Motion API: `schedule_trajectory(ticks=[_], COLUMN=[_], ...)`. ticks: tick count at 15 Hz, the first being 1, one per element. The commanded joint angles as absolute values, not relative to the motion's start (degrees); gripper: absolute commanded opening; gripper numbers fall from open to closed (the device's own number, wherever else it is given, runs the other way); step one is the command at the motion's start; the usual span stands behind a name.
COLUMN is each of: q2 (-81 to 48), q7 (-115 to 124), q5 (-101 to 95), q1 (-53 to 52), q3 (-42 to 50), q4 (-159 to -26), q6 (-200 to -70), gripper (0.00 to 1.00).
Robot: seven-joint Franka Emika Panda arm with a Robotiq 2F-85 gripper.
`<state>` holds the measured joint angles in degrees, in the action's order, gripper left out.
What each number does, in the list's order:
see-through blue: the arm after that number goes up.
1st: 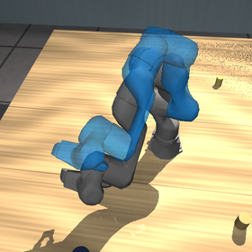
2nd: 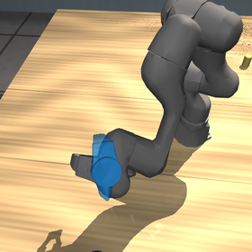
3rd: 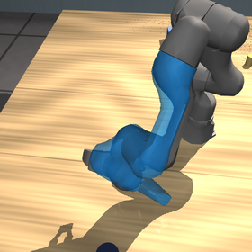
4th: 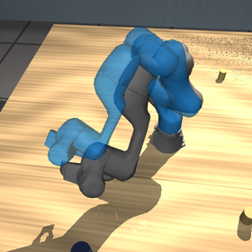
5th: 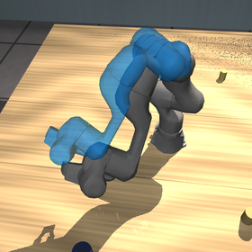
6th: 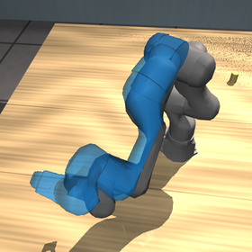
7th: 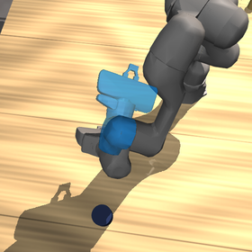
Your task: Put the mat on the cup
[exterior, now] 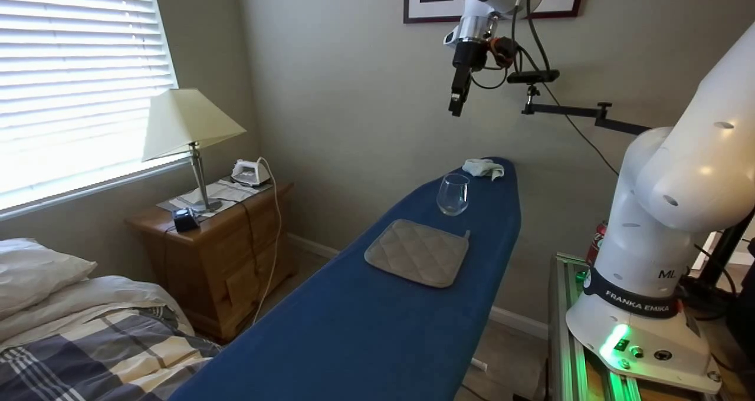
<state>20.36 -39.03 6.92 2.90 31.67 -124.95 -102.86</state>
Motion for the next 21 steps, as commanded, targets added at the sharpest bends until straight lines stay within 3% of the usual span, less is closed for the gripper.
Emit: schedule_trajectory(ticks=[1, 7, 17, 21], q2=[19.57, 19.41, 9.96, 8.07], q7=[-40.07, -38.89, -17.57, -16.48], q5=[8.09, 7.91, 4.36, 5.82], q1=[6.10, 6.04, 3.59, 3.53], q3=[28.98, 28.40, 9.92, 7.15], q4=[-124.74, -124.85, -127.27, -127.43], q6=[-102.55, -103.16, -111.04, -110.09], gripper=[1.00, 1.00, 1.00, 1.00])
